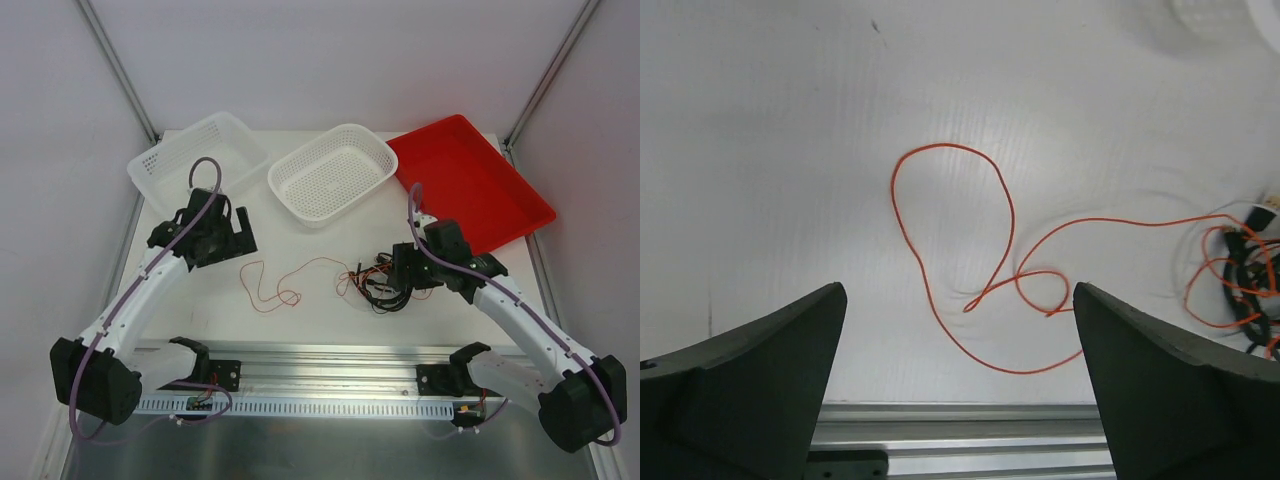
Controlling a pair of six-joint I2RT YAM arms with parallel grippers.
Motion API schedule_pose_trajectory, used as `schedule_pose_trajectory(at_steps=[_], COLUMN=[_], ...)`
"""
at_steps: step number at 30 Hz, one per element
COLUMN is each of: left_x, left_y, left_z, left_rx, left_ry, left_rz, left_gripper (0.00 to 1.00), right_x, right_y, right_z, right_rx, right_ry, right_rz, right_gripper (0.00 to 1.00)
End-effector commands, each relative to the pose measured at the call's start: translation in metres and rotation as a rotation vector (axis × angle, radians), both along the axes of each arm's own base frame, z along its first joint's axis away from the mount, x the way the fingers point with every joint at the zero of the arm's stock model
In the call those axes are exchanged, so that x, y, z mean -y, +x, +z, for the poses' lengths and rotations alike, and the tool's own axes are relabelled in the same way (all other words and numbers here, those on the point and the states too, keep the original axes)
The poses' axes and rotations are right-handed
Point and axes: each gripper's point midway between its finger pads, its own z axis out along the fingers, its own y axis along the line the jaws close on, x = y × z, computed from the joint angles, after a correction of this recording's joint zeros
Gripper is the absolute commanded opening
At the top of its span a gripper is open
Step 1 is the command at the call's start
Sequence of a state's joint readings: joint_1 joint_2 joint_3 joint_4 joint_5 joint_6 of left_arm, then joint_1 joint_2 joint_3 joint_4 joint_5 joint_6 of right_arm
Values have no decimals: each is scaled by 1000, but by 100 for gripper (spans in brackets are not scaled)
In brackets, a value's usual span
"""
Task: Untangle the cables
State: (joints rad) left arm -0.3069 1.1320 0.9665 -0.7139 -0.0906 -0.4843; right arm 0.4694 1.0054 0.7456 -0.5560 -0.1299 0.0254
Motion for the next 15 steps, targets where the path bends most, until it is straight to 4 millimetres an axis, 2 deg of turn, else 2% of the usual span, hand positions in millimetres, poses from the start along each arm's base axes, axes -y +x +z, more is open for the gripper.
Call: schedule_pose_trajectory(at_steps=[1, 5, 6, 7, 8, 10, 11, 13, 14, 15], left_x=[25, 58, 78, 84, 94, 117, 126, 144, 153, 163], left_y=[5, -1, -6, -4, -3, -3, 0, 2, 7, 11], left_z=[34, 44, 48, 49, 44, 47, 38, 36, 24, 27], left_rx=[94, 92, 83, 90, 72, 67, 34, 23, -5, -8], left_ry=[-193, -289, -319, -321, -316, -344, -342, -348, -334, -354], left_rz=[82, 99, 86, 98, 100, 108, 129, 121, 126, 129], left_gripper=[99, 99, 99, 99, 99, 99, 99, 98, 98, 97], right_x=[-1, -1, -1, 0, -1, -1, 0, 0, 2, 1], right_y=[3, 4, 4, 5, 5, 6, 6, 6, 6, 6], right_z=[-1, 0, -1, -2, -1, -4, -4, -7, -8, -8], right_rx=[11, 22, 22, 25, 25, 25, 29, 28, 29, 31], right_ry=[4, 11, 10, 10, 15, 19, 18, 18, 15, 21], right_rz=[-17, -29, -30, -35, -41, -52, -57, -65, -72, -76], right_gripper=[72, 76, 77, 78, 81, 84, 85, 87, 87, 87])
